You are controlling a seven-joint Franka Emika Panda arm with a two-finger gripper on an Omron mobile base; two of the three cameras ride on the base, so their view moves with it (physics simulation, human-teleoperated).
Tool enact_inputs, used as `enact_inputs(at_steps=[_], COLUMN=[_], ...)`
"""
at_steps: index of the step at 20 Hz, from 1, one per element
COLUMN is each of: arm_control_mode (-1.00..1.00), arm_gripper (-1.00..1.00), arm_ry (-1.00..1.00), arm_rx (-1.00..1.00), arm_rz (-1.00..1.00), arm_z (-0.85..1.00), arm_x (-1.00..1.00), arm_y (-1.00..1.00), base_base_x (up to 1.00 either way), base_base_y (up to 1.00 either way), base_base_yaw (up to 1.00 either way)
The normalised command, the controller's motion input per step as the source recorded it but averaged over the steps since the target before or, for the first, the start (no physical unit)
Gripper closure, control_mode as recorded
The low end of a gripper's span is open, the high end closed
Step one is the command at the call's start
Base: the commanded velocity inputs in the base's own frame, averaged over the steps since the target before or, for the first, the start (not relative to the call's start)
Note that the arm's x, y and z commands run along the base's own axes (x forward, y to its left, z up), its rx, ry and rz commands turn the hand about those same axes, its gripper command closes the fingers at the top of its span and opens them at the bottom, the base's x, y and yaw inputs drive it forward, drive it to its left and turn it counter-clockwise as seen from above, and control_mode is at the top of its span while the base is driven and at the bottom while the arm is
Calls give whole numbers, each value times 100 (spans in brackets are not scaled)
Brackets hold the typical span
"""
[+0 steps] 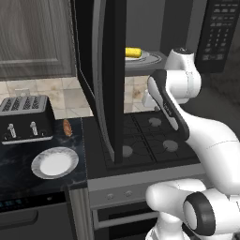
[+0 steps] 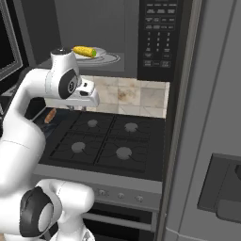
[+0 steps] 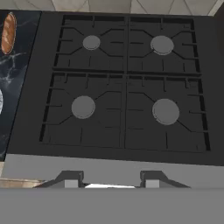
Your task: Pick the corn from the microwave and place it on plate located on the counter.
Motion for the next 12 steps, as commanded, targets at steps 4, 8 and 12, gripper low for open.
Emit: enact_inputs(at_steps=[4,8,12], arm_control_mode=[-100,-100,-100], arm_gripper=[-100,-100,-100], arm_ry=[-5,-4,-1], arm_rx=[0,0,0], arm_rz=[0,0,0], arm_z=[8,60,84], arm_x=[-14,-13,-14], arm_y=[0,19,14], base_base_x=[0,0,0], base_base_y=[0,0,0], base_base_yaw=[0,0,0])
